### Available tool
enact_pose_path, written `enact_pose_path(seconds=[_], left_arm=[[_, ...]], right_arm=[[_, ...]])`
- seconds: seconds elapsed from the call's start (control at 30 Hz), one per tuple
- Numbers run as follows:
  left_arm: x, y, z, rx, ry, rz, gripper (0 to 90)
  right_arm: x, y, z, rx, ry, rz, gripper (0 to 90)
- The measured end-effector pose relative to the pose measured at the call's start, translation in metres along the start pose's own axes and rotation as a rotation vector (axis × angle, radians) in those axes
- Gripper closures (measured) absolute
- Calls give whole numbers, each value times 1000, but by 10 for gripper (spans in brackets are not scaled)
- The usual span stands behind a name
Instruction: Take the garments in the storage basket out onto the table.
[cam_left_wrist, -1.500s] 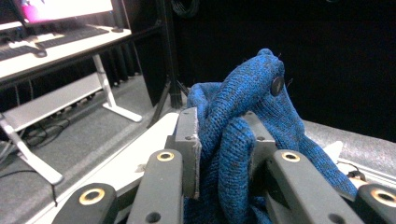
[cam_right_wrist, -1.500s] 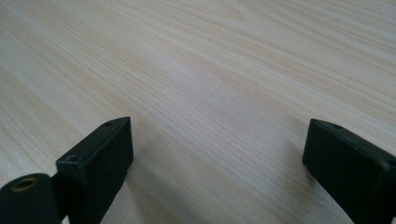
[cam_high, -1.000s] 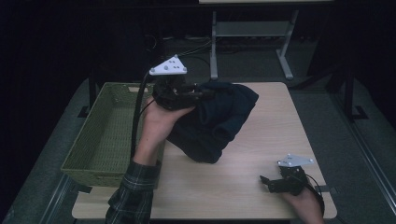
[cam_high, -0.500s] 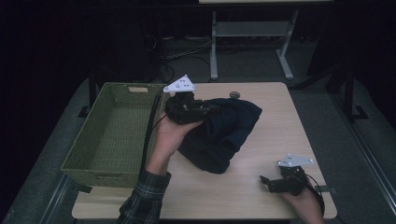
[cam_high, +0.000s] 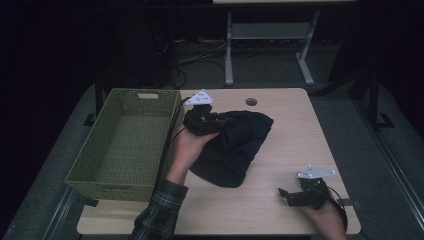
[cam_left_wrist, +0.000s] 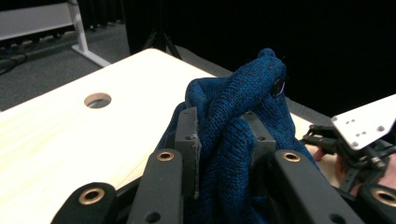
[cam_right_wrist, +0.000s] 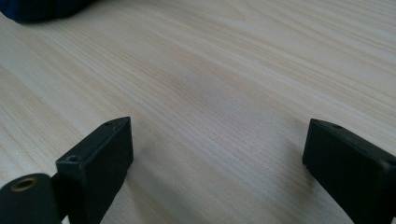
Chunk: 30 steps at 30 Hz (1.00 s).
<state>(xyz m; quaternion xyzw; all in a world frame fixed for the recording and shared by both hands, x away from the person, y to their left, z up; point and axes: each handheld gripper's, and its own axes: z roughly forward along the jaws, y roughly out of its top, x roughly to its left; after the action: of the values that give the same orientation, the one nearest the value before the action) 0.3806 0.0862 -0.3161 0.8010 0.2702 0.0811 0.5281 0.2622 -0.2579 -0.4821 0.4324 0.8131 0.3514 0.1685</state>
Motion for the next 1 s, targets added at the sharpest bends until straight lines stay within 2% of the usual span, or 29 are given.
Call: enact_pose_path(seconds=[0.17,0.23,0.37,0.5,0.77,1.0], left_arm=[[9,-9,10,13,18,-19,721],[18,-17,20,33,34,-29,719],[26,-22,30,53,47,-34,716],[34,-26,38,52,55,-43,711],[49,-33,49,56,63,-60,691],[57,-36,54,66,77,-61,615]], right_arm=[[0,0,0,0,1,1,83],[0,0,0,0,1,1,82],[0,0,0,0,0,0,82],[0,0,0,1,-1,-1,83],[0,0,0,1,-1,1,82],[0,0,0,2,0,2,82]])
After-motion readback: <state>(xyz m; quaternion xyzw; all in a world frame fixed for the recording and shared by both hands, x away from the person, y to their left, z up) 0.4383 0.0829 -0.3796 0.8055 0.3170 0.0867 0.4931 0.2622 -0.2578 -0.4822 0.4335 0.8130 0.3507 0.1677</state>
